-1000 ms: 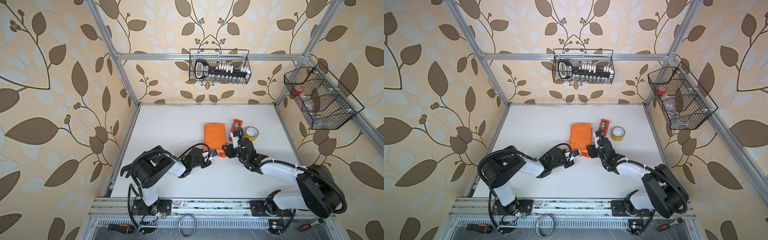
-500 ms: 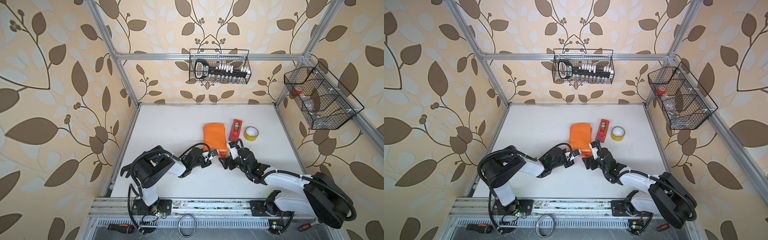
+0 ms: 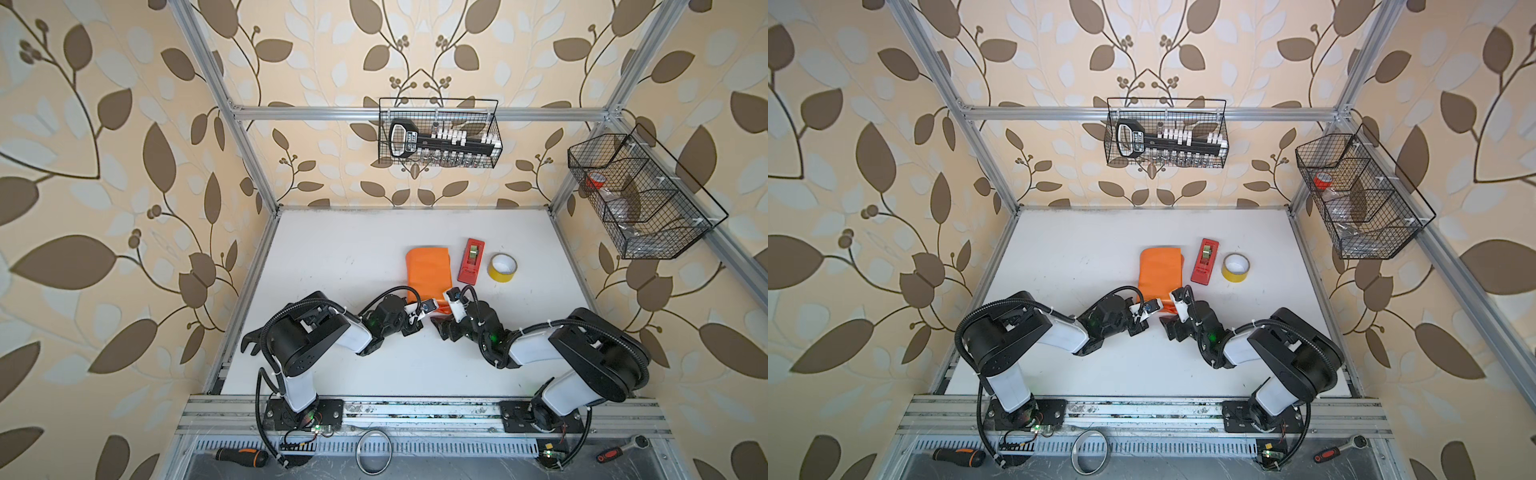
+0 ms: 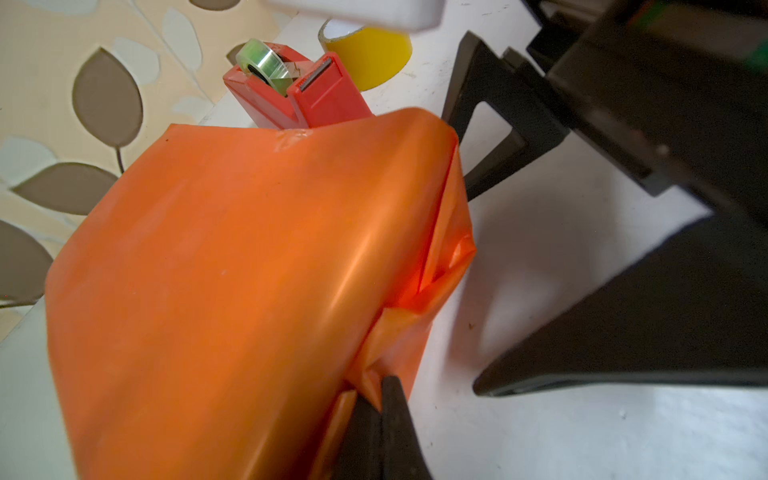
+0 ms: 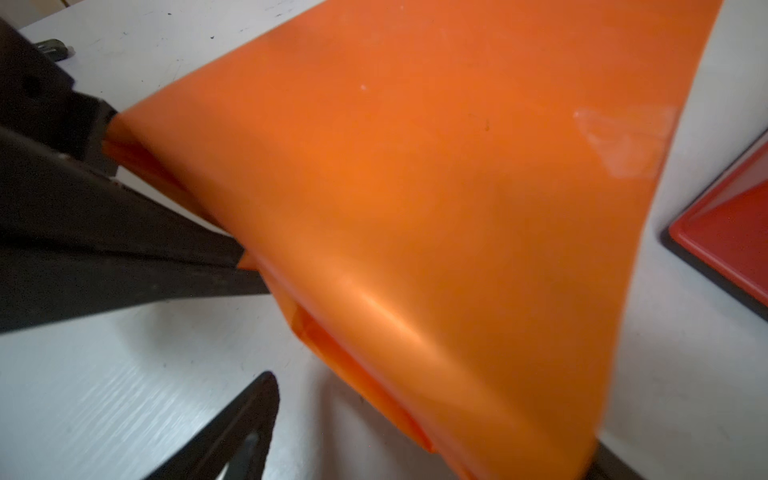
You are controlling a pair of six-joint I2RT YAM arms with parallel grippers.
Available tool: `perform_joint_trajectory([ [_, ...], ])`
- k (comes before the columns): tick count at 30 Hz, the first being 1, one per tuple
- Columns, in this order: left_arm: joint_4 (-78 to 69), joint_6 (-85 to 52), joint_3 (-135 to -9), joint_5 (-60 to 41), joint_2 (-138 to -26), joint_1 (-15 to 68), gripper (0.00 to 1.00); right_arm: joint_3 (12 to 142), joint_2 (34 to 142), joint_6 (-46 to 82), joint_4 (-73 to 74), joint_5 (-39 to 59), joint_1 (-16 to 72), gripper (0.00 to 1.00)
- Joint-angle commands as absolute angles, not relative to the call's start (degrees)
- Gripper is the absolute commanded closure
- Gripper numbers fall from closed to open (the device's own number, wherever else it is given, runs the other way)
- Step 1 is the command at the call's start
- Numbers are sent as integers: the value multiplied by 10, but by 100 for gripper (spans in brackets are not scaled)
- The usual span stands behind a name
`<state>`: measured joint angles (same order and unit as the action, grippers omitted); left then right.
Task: Wrap the gift box in paper
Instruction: 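Grip the box end with the right gripper next to the left gripper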
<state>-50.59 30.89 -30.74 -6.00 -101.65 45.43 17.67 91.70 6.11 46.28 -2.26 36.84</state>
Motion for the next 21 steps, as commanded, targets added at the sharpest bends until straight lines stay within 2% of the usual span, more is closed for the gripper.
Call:
perform_joint_trajectory([
  [1, -521, 310, -319, -71, -1008, 459, 100, 178, 944, 30, 546, -30, 363, 17],
  [8, -510, 314, -322, -73, -1007, 459, 100, 178, 997, 28, 624, -18, 350, 24],
  [21, -490, 318, -332, -76, -1008, 459, 100, 177, 1005, 29, 639, -21, 345, 35],
])
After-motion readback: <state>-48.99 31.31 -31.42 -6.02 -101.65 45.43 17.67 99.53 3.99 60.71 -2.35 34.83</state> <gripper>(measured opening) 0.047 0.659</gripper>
